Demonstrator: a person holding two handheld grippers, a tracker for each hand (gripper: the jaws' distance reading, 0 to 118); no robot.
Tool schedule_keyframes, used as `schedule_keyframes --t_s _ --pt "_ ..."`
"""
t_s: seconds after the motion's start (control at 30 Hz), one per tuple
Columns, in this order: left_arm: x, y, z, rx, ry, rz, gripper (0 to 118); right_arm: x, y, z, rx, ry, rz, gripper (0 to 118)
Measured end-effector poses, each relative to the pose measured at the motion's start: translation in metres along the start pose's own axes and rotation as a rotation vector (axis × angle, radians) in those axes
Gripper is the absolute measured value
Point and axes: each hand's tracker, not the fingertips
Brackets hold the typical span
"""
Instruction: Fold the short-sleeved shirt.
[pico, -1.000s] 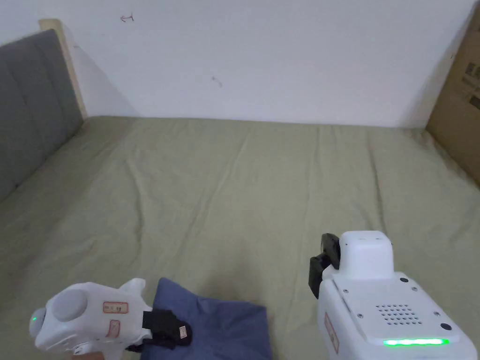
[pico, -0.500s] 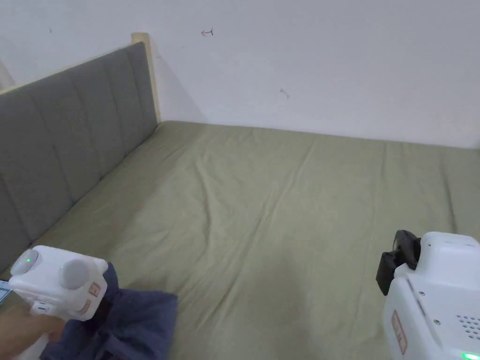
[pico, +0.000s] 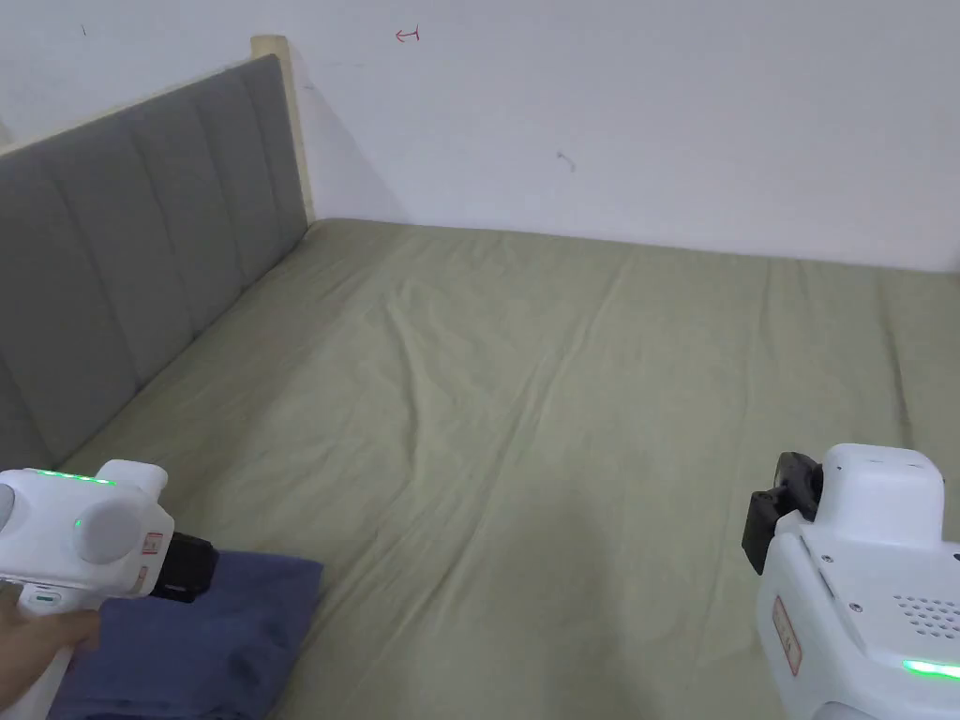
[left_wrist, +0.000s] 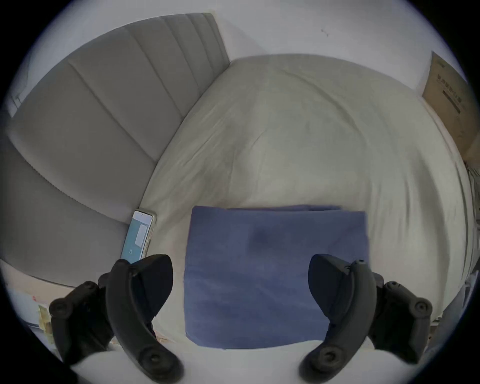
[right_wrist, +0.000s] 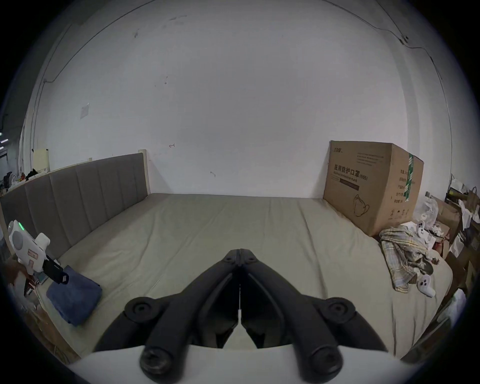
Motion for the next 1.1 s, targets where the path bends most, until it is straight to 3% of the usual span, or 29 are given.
schedule_keyframes --t_s 0.03,0.07,0.1,0.13,0.23,0.27,0.4,0.7,0.8,1.1 --pt "0.005 -0.001 0.009 0.014 -0.016 0.003 102 0.001 -0.001 0.001 -0.005 0.0 0.002 1" --pt "0.011 -0.003 0.018 0.03 -0.034 0.013 80 0.001 -0.001 0.001 -0.01 0.002 0.006 1" --pt "0.018 -0.005 0.029 0.054 -0.071 0.028 80 0.002 -0.001 0.0 -0.024 0.001 0.014 1" --pt "0.024 -0.006 0.038 0.068 -0.112 0.03 72 0.003 -0.001 0.0 -0.035 0.003 0.015 1" --pt "0.056 -0.016 0.067 0.106 -0.13 -0.015 11 0.008 -0.001 0.005 -0.043 0.014 0.002 1" --pt "0.059 -0.015 0.063 0.136 -0.125 -0.037 2 0.009 0.0 0.007 -0.043 0.016 0.0 1" --pt "0.089 -0.011 0.104 0.198 -0.24 0.023 0 0.017 0.005 0.016 -0.031 0.024 0.017 1" --pt "0.163 -0.011 0.209 0.552 -0.208 -0.025 0 0.056 0.043 0.043 0.057 -0.001 -0.009 1" --pt "0.177 -0.013 0.24 0.628 -0.276 0.027 0 0.069 0.057 0.051 0.091 -0.03 -0.021 1" --pt "0.216 -0.034 0.313 0.91 -0.248 0.055 0 0.091 0.091 0.079 0.173 -0.07 -0.047 1"
